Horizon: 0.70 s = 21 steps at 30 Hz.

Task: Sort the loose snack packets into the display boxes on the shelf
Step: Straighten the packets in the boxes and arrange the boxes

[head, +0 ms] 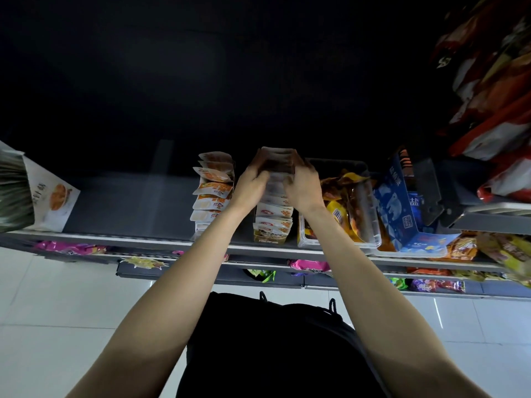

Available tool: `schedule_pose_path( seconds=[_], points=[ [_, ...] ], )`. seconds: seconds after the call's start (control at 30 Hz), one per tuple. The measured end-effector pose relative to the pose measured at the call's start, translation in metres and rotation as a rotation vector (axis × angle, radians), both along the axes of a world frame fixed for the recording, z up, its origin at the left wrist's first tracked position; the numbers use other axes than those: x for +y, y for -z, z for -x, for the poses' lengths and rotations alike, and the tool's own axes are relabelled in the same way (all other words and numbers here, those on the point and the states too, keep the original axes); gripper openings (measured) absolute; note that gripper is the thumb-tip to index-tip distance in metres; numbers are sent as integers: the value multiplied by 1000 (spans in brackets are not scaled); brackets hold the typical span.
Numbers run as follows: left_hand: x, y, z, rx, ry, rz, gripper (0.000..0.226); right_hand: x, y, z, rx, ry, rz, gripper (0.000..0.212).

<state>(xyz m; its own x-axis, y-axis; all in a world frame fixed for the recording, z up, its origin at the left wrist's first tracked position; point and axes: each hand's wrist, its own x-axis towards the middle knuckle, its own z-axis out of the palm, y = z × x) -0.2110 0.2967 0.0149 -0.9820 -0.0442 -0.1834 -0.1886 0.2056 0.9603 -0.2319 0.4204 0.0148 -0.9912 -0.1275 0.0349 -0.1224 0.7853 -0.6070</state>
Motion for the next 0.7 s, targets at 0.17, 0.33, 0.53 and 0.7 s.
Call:
schedule_pose_path(
  seconds=[0.17, 0.33, 0.53, 0.7],
  points=[
    [-9, 11, -1, 127, -26, 351, 47, 5, -3, 21, 75, 51, -117, 41],
    [-11, 7, -43, 66, -57, 286, 53, 8, -4, 16, -26, 158, 156, 31],
    [-18, 15, -76, -134, 269, 141, 111, 32, -16, -34, -118, 84, 375, 39],
    [-14, 27, -67, -159, 226, 140, 108, 19, -7, -64, -249, -152, 423, 59]
  ],
)
